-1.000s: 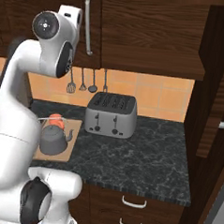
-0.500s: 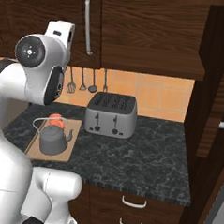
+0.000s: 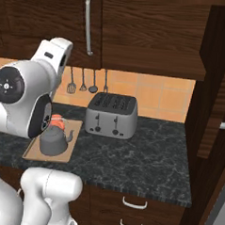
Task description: Pick the kettle from the counter and place it on the tray. Then pick the mug from the cabinet and place it on the tray. Then close the cabinet doors.
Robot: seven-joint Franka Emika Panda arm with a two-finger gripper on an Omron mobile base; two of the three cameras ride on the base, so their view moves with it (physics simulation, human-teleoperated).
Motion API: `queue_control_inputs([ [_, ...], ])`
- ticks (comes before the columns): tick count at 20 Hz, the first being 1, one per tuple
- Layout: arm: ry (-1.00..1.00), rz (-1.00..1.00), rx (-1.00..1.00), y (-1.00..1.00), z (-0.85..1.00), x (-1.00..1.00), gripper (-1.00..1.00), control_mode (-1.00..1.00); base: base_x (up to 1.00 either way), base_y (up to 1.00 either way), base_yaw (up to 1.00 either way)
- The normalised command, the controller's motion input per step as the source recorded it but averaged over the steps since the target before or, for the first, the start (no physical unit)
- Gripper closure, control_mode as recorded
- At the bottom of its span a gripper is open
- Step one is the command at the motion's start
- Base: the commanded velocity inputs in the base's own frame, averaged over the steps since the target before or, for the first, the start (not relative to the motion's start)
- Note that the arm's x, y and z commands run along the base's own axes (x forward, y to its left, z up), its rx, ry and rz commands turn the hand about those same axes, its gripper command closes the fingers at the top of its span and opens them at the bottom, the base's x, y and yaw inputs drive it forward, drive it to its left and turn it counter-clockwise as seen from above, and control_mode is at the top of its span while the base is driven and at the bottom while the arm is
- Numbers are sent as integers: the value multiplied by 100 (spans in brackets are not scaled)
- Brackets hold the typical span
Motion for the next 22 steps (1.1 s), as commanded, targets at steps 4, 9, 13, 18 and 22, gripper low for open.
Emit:
queue_control_inputs([
  [4,-10,-22,13,0,0,-84,-100,-100,0,0,0],
  [9,-22,-21,17,-60,14,-44,-100,-100,0,0,0],
  [13,-30,-14,24,-75,0,-22,-100,-100,0,0,0],
  [18,-17,-11,23,-87,5,-3,-100,-100,0,0,0],
  [22,-11,-11,26,-95,0,0,-100,-100,0,0,0],
])
